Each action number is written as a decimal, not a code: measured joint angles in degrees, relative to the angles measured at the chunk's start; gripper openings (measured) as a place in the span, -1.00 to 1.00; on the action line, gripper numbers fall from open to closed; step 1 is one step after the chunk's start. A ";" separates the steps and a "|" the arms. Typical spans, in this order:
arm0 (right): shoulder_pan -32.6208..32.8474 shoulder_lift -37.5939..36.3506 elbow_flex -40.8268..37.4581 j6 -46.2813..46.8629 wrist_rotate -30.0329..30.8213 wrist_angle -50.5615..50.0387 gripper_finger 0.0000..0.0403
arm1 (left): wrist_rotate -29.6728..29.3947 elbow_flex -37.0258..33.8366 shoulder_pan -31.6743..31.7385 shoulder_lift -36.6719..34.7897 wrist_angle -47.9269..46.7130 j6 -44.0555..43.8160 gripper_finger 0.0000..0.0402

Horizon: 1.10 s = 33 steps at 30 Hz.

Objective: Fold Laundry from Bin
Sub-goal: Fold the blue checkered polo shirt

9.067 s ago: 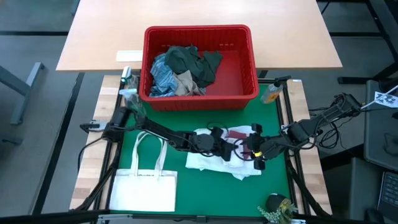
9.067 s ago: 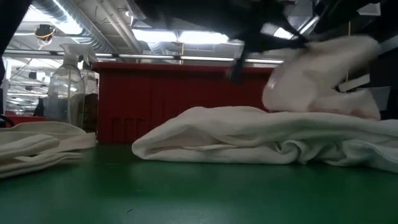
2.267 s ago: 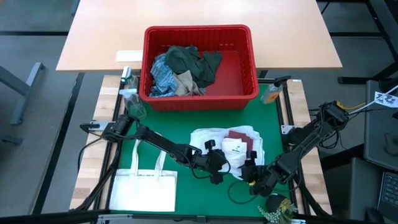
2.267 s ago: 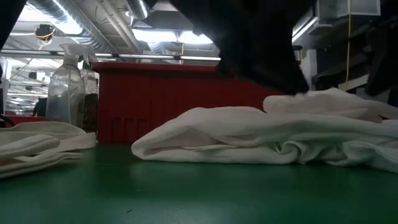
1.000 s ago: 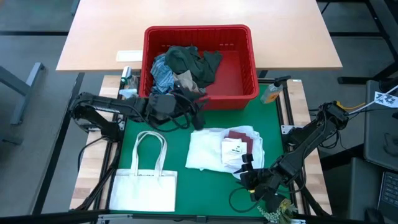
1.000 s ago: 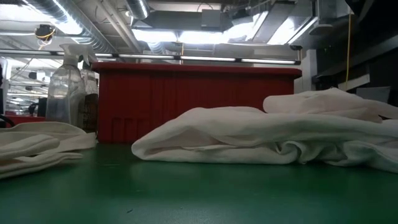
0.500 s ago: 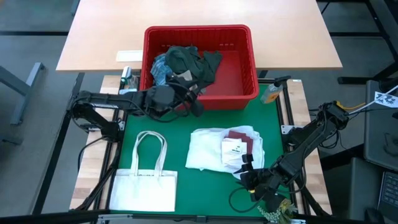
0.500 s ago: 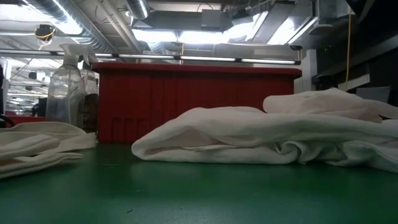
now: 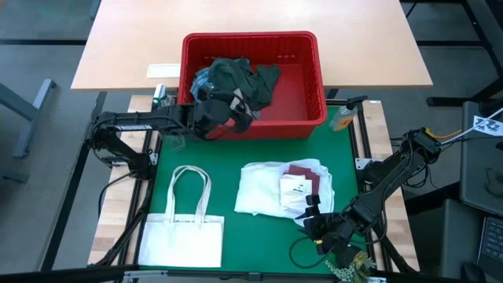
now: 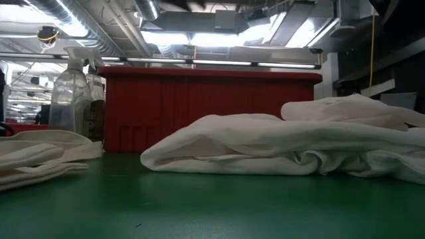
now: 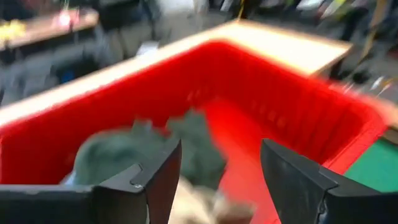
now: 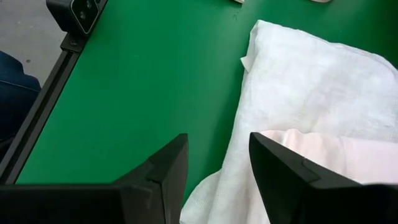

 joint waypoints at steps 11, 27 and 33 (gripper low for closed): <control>0.01 0.00 0.00 0.00 0.04 -0.01 -0.15 | 12.44 0.00 8.14 0.02 -30.72 -25.50 0.02; -0.01 0.00 0.00 0.00 0.07 0.14 -0.15 | 17.69 0.00 12.68 4.98 -34.00 -28.99 0.00; 0.01 0.00 0.00 0.00 0.06 0.18 -0.15 | 17.64 0.00 14.45 9.35 -33.98 -29.01 0.00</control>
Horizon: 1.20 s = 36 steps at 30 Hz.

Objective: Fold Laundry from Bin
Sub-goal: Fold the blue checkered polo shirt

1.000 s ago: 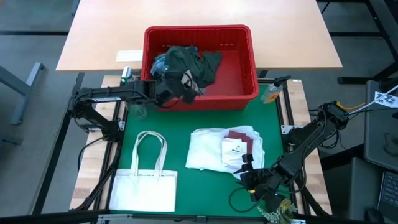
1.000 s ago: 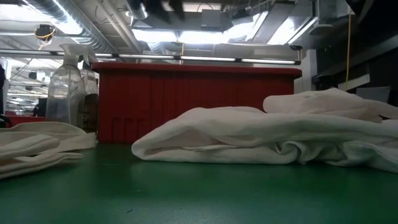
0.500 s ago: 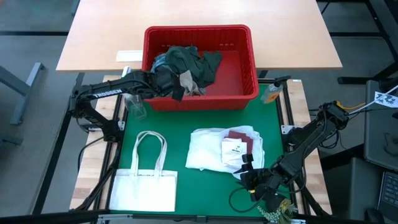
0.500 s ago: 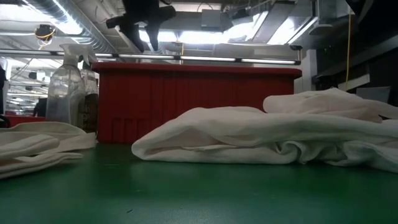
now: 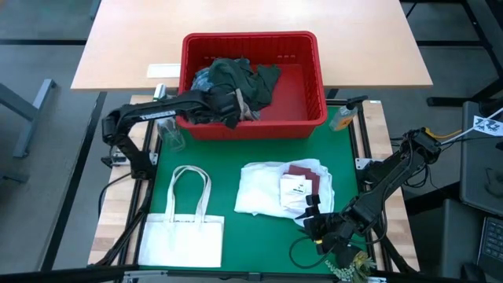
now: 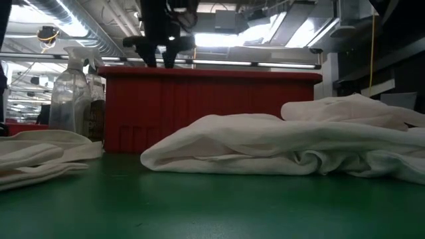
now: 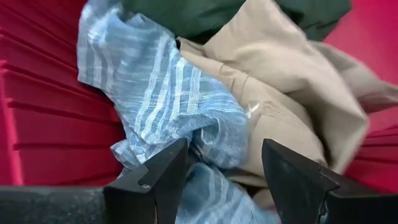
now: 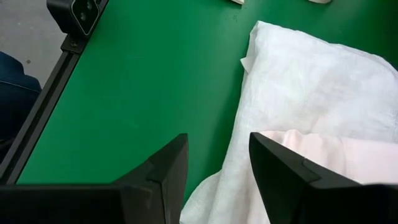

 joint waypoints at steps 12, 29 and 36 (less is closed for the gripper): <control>-0.01 0.00 0.00 0.00 0.25 0.03 -0.15 | 2.63 0.02 1.98 4.51 1.85 0.13 -0.21; -0.02 0.00 0.00 0.00 0.25 0.03 -0.15 | 8.31 3.36 1.36 2.42 2.75 4.76 -0.98; 0.00 0.00 0.00 0.00 0.25 0.03 -0.15 | 8.72 17.65 0.80 1.84 3.17 7.64 -0.99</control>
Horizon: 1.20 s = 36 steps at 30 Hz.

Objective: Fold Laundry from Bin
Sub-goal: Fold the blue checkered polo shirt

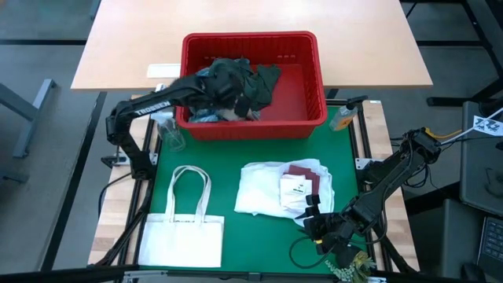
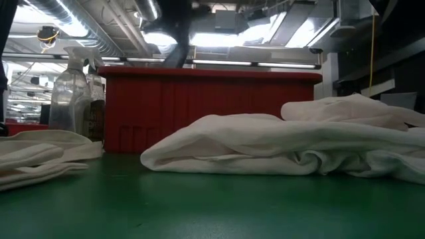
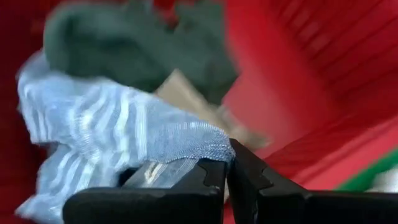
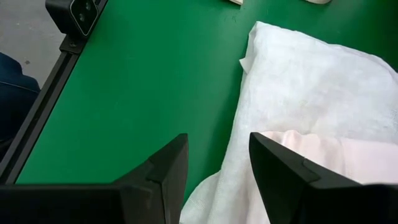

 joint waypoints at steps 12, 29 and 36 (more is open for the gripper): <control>0.00 0.00 0.00 -0.04 1.42 -0.02 -0.15 | -0.04 26.07 -5.40 -0.02 11.40 7.53 -1.00; 0.00 -5.64 -0.02 -1.95 10.33 -0.36 -0.15 | 21.95 28.34 -21.27 -4.29 49.26 22.52 -1.00; -0.01 -10.41 -0.02 -2.64 22.76 0.08 -0.15 | 24.13 28.34 -27.75 -4.43 48.96 24.83 -1.00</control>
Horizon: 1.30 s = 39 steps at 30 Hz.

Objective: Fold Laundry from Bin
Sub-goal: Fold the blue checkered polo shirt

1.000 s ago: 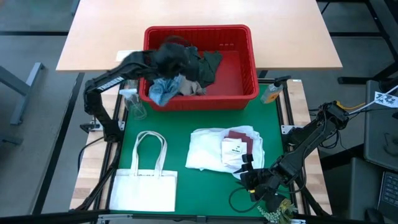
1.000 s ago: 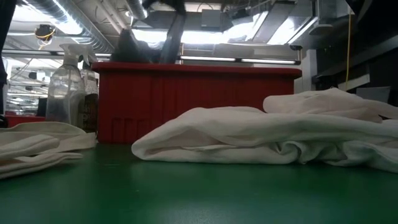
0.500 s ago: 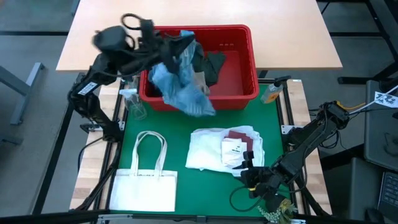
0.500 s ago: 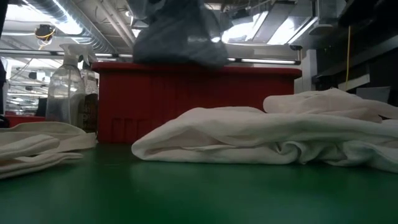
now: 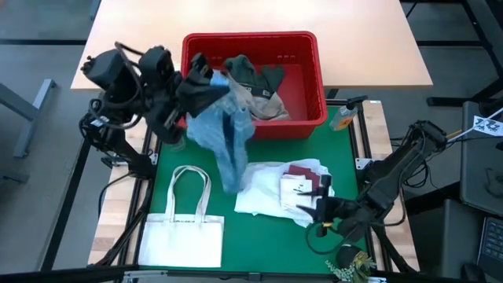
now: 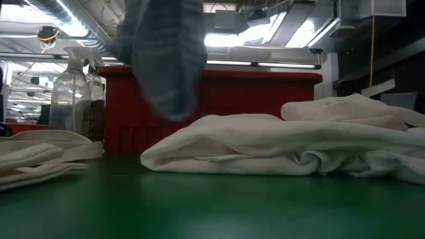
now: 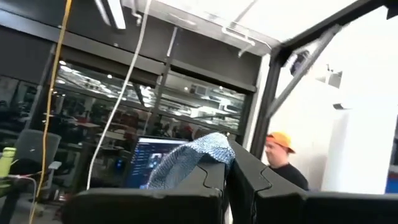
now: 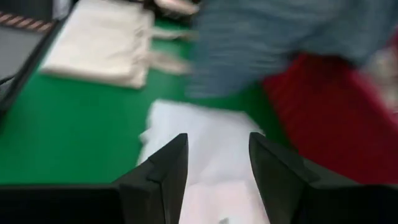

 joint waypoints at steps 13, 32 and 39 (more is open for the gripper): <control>-0.01 -6.31 0.04 -9.47 11.95 8.73 -0.15 | -0.15 0.00 -6.23 3.13 -13.60 2.20 -1.00; -0.01 -6.36 0.09 -16.97 1.96 26.80 -0.15 | -6.64 -0.07 -10.27 22.81 -16.09 2.23 -1.00; 0.01 -6.34 0.09 -20.02 -4.32 27.02 -0.15 | -6.71 -0.07 -9.53 25.37 -15.80 2.19 -1.00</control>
